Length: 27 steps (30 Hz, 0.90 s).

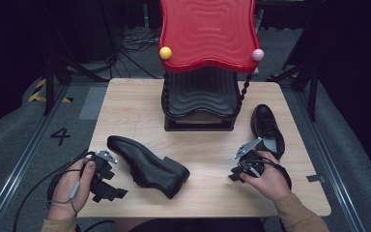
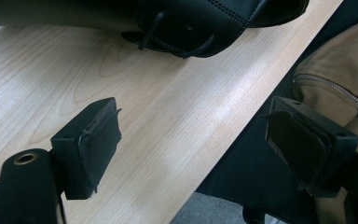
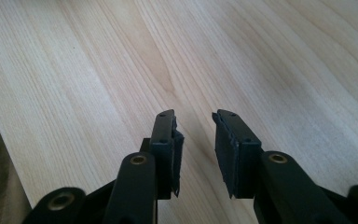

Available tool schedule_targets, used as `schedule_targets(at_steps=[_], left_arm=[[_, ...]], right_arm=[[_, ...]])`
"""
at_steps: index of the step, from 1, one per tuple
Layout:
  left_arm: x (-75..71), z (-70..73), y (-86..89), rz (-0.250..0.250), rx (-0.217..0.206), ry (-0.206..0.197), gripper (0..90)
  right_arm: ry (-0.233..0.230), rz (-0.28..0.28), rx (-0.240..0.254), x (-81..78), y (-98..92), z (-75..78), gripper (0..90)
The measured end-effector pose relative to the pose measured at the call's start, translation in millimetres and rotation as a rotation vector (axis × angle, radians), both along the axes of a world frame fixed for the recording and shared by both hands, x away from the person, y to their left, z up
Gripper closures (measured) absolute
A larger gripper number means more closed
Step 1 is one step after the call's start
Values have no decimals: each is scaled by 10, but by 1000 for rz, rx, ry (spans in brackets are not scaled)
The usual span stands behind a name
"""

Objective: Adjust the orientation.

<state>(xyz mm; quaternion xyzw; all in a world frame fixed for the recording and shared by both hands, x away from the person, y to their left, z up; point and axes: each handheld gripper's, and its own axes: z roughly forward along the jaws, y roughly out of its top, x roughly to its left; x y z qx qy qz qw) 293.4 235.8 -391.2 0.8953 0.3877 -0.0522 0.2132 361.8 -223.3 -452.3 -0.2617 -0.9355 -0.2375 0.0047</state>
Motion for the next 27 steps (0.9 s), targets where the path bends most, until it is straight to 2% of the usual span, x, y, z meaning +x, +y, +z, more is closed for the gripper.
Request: schedule_targets(at_steps=[7, 11, 15, 17, 24, 27], left_arm=[[-27, 57, -30, -23, -9, -21, 184], [-28, 50, -16, -31, -9, -16, 184], [-33, 52, -6, -17, -1, -14, 185], [-36, 67, -8, -28, -3, -20, 185], [-38, 76, -22, -26, -2, -19, 184], [-33, 83, -26, -33, -5, -22, 184]], right_arm=[[-14, 42, 17, -43, 66, 59, 693], [2, 60, 46, -36, 81, 87, 713], [-2, 66, 54, -40, 100, 128, 736], [-6, 75, 61, -41, 122, 167, 755], [-5, 118, 81, -56, 289, 309, 823], [-9, 150, 71, -50, 444, 394, 851]])
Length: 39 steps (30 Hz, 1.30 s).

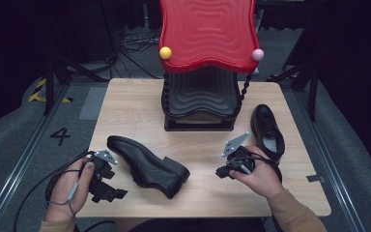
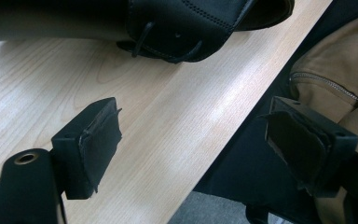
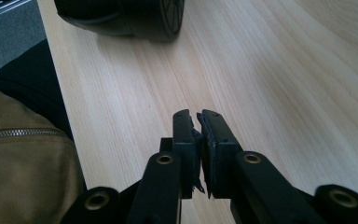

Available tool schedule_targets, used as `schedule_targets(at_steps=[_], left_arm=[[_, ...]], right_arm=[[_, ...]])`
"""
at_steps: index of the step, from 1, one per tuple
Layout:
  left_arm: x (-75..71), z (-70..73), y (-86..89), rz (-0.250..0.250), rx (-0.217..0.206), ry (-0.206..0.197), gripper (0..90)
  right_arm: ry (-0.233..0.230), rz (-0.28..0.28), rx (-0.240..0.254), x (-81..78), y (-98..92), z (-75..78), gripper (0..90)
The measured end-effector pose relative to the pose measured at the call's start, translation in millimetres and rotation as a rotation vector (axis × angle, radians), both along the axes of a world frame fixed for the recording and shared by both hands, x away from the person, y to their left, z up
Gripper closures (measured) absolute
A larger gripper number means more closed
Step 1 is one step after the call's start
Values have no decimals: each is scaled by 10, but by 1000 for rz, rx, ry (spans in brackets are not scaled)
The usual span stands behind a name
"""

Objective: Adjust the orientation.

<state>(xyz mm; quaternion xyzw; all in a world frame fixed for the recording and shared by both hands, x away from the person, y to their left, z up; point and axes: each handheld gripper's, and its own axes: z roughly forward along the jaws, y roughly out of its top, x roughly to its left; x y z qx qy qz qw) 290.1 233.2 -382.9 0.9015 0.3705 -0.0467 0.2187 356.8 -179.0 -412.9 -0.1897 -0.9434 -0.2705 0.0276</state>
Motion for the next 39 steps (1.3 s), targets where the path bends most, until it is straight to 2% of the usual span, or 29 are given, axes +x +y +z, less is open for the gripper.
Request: schedule_targets(at_steps=[6, 11, 14, 17, 19, 24, 31, 39], left_arm=[[2, 16, 4, -5, 0, -8, 184], [3, 18, 9, -6, -1, -8, 184], [3, 14, 0, -4, -2, -3, 184], [9, 4, -9, -10, 7, 2, 185], [5, 5, -17, -11, 5, 6, 185], [9, 0, -7, -14, 4, 6, 185], [8, -2, 6, -4, -2, 10, 185], [7, -5, 0, -7, 0, 11, 185]], right_arm=[[-11, 21, 7, 16, 156, 99, 852], [-8, 37, 16, 11, 246, 104, 853], [-3, 43, 30, 8, 320, 129, 853], [-12, 46, 64, 19, 389, 157, 856], [-22, 50, 65, 23, 458, 165, 858], [-24, 66, 66, 33, 625, 152, 849], [-14, 104, 81, 42, 841, 129, 882], [-4, 109, 84, 39, 1009, 68, 878]])
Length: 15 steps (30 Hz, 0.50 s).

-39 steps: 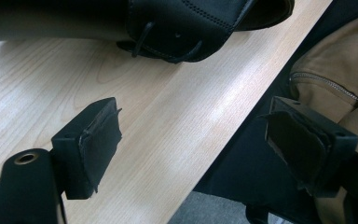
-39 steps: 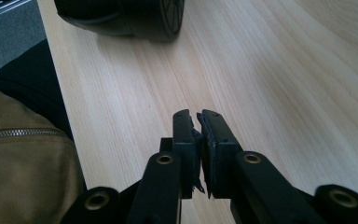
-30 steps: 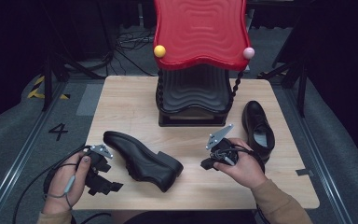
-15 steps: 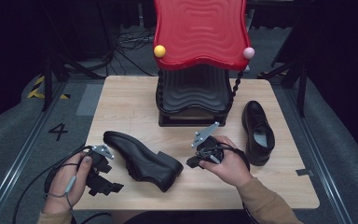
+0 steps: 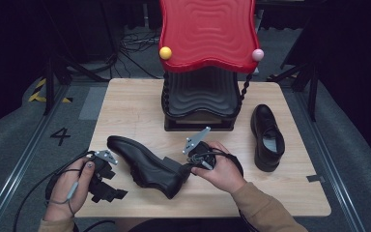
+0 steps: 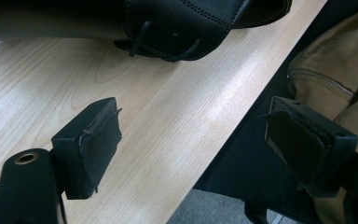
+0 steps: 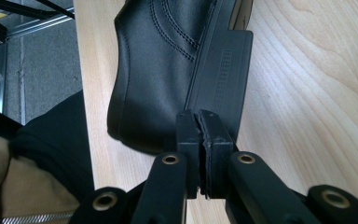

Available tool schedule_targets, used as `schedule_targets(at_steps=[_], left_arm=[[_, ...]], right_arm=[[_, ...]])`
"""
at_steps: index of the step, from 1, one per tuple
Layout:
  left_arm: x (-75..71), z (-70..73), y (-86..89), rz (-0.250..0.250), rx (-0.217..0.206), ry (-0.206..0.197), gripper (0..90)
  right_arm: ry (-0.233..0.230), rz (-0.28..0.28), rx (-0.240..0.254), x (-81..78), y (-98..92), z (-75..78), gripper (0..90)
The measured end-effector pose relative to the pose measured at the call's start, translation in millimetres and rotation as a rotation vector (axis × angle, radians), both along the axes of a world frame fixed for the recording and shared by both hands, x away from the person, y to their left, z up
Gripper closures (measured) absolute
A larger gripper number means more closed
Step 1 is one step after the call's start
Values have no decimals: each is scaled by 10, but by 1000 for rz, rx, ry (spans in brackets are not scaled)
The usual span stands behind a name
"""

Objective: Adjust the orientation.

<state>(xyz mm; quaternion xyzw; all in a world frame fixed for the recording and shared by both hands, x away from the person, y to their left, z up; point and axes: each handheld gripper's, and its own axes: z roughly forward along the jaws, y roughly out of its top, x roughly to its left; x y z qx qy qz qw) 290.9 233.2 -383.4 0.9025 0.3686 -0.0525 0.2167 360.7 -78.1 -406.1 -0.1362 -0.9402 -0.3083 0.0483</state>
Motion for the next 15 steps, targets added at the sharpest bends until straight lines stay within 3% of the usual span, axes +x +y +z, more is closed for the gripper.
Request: schedule_targets(at_steps=[5, 11, 15], left_arm=[[6, -3, 0, -1, 3, -3, 185], [-8, 12, -6, -2, 1, -3, 185], [-6, 15, 2, -5, 4, -7, 185]], right_arm=[[10, -13, 6, 11, 2, -29, 889], [-37, 2, -27, -4, 32, -5, 896], [-33, -18, -40, 35, 22, 11, 897]])
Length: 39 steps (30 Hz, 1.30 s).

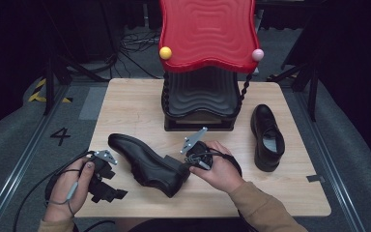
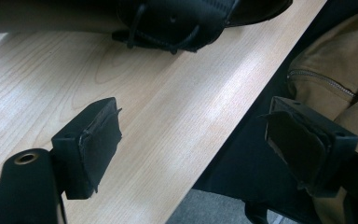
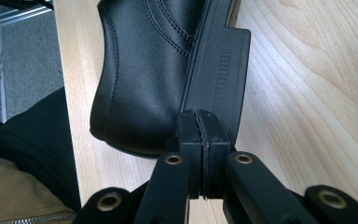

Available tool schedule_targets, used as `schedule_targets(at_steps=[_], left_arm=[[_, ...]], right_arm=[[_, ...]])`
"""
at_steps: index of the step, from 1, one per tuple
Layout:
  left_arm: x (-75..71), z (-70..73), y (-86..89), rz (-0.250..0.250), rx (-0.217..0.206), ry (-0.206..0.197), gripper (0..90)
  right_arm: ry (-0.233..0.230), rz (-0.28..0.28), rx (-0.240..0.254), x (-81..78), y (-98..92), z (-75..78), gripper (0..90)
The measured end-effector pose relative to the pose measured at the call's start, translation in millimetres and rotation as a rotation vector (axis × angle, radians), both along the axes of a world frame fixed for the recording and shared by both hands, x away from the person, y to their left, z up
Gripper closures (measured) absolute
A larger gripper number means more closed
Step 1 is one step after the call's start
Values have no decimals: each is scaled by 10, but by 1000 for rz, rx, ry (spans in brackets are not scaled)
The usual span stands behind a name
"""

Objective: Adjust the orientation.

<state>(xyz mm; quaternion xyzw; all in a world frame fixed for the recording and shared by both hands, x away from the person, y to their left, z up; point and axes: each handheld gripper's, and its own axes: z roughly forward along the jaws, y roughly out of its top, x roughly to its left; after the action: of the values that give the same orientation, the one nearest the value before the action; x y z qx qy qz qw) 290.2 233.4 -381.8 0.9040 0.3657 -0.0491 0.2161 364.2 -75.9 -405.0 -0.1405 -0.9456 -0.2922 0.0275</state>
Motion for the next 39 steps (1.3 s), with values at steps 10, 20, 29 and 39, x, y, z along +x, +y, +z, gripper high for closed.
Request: schedule_targets(at_steps=[10, 20, 29, 39], left_arm=[[-1, 1, 17, 5, -7, -4, 185], [0, 11, 26, -1, -11, -12, 185], [-5, 16, 49, 5, -16, -13, 185], [-5, 21, 57, 9, -17, -17, 185]], right_arm=[[-60, -68, -30, 109, -54, 36, 897], [-120, -176, -96, 331, -123, -92, 895], [-60, -209, -129, 505, -173, -297, 890], [-70, -210, -108, 490, -270, -141, 820]])
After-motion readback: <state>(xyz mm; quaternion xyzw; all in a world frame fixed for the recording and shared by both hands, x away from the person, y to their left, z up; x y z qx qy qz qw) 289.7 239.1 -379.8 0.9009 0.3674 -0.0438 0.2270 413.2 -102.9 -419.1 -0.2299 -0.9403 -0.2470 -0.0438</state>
